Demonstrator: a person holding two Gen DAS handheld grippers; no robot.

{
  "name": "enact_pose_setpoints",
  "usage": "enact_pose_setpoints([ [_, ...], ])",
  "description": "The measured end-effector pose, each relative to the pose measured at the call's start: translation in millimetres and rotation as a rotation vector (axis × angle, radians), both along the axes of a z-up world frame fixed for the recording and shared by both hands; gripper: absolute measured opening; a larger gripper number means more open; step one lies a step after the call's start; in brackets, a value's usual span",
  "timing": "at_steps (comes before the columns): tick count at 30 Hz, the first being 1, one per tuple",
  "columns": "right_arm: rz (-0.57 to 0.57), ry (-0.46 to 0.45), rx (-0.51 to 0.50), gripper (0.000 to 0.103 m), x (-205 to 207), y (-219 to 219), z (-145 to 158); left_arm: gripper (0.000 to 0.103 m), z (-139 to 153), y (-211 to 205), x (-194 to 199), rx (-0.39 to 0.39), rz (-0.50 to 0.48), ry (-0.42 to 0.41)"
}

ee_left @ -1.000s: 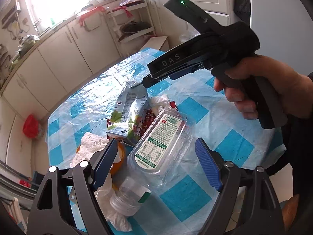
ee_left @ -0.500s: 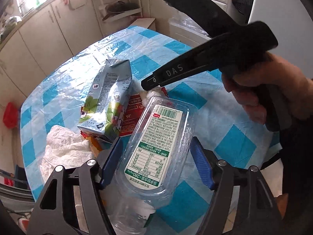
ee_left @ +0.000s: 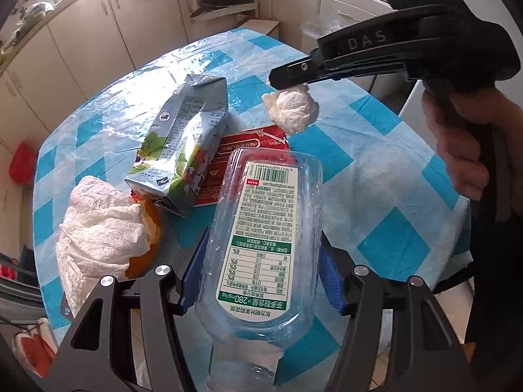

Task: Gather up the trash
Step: 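Grasp the white tissue ball with the right tool while the left tool holds the bottle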

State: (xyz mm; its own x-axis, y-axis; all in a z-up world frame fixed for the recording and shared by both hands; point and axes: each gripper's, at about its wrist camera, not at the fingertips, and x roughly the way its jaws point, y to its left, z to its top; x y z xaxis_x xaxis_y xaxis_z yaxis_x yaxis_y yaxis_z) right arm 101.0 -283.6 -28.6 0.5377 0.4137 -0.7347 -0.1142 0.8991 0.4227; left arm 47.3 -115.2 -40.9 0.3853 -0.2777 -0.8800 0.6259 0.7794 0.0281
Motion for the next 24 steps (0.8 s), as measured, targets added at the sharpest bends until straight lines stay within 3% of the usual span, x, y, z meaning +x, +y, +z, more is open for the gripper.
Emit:
enact_pose_setpoints([
  [4,-0.013,-0.005,-0.019,0.010,-5.3,-2.2,0.0,0.053,-0.7,0.5,1.5,0.009,0.043,-0.012],
  [17,-0.044,-0.027,-0.041,0.010,-33.8,-16.9,5.6,0.053,1.8,-6.1,-9.2,0.000,0.090,-0.041],
  [24,-0.125,-0.031,-0.065,0.010,-47.6,-49.3,4.0,0.053,10.7,-13.5,-7.5,-0.066,0.113,-0.018],
])
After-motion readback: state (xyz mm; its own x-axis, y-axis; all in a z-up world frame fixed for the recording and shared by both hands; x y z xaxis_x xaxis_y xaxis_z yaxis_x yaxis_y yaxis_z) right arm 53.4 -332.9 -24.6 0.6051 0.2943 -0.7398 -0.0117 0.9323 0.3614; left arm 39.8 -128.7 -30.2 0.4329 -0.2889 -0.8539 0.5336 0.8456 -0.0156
